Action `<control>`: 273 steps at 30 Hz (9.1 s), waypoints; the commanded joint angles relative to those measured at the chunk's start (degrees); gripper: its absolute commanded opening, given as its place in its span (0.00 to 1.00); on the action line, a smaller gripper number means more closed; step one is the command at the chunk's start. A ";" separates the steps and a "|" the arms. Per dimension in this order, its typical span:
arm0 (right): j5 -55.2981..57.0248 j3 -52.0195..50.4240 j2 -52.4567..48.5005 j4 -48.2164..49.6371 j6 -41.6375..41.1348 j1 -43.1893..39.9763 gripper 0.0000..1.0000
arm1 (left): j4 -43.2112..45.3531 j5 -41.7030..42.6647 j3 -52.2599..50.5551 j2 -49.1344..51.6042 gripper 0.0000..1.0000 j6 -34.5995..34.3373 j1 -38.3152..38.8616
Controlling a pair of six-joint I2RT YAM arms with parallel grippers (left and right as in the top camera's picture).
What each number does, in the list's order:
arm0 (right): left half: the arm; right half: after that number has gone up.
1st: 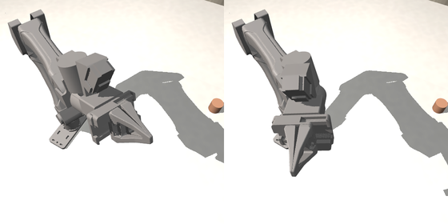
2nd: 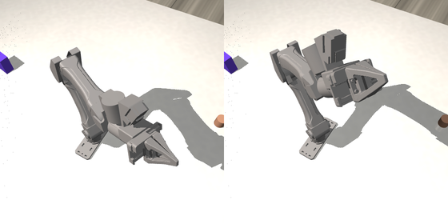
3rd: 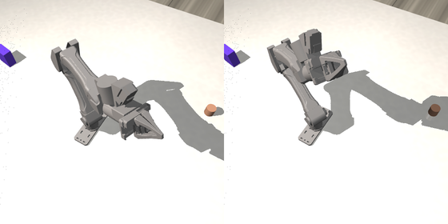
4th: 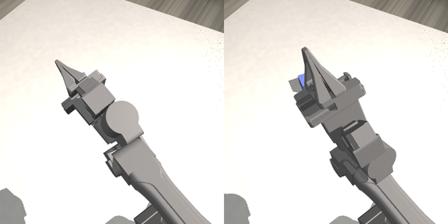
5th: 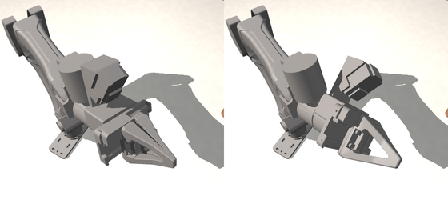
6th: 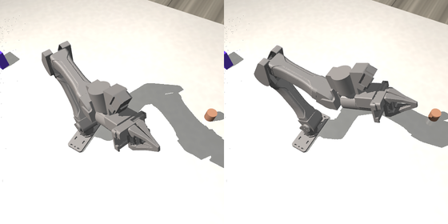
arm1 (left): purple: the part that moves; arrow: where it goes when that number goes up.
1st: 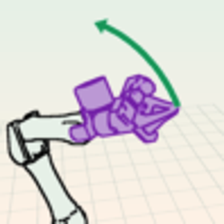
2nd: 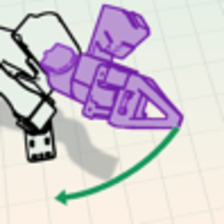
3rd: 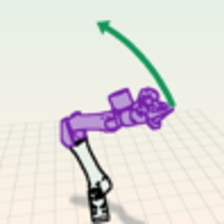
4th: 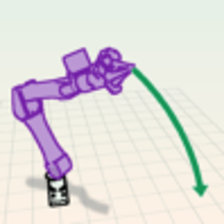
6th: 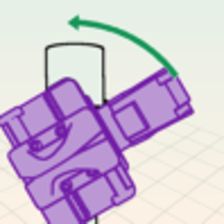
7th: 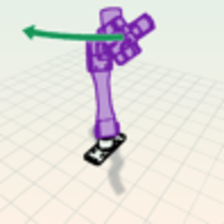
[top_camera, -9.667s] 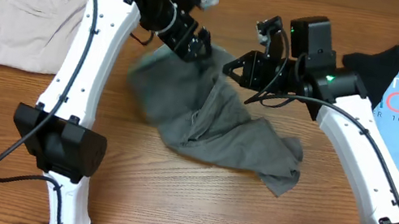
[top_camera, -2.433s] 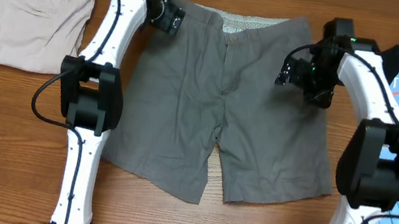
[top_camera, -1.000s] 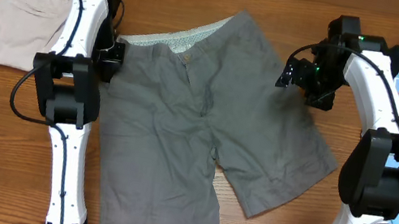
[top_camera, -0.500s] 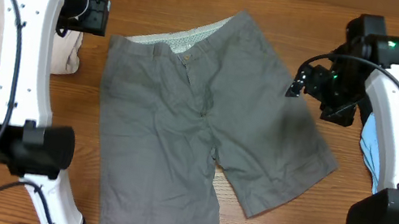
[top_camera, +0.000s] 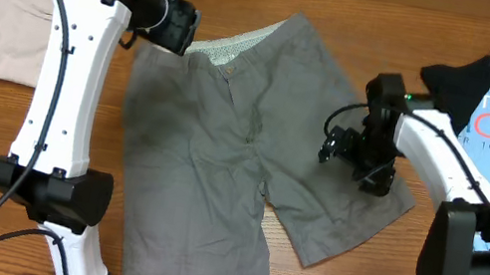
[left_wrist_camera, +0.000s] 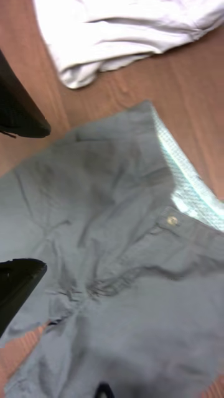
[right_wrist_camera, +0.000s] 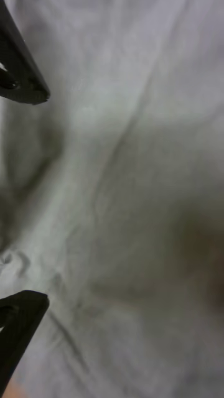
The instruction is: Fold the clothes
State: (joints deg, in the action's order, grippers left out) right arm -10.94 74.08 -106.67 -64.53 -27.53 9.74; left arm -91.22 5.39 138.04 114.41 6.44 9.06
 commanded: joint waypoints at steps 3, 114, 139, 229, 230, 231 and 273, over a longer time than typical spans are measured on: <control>0.35 -6.54 0.15 9.55 -1.57 -0.04 1.00 | 2.84 0.63 0.00 -0.79 0.70 1.33 1.51; -8.04 10.80 -5.53 7.67 7.87 0.37 0.93 | 17.51 2.91 4.37 28.48 0.92 -15.41 -10.73; 1.55 2.97 -5.64 30.21 13.92 -0.94 0.06 | 10.08 -1.25 4.63 7.17 0.98 -12.15 -10.38; 6.62 -25.29 13.14 28.89 6.58 22.43 0.63 | 15.21 -3.89 -43.34 -15.50 0.91 -10.71 -10.38; 6.62 -25.29 13.14 29.00 6.56 21.94 0.55 | 15.23 -3.87 -43.34 -15.50 0.91 -10.71 -10.38; 6.58 -25.29 13.14 29.16 6.56 21.33 0.43 | 15.23 -3.87 -43.34 -15.50 0.92 -10.71 -10.38; -14.97 6.88 15.06 -12.07 23.56 -8.17 0.90 | 47.17 -0.94 -65.16 -15.30 0.94 7.08 -11.91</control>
State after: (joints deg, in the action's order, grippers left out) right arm -23.94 80.25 -92.58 -74.04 -4.89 -1.58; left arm -48.40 3.90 75.31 99.31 7.88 -1.61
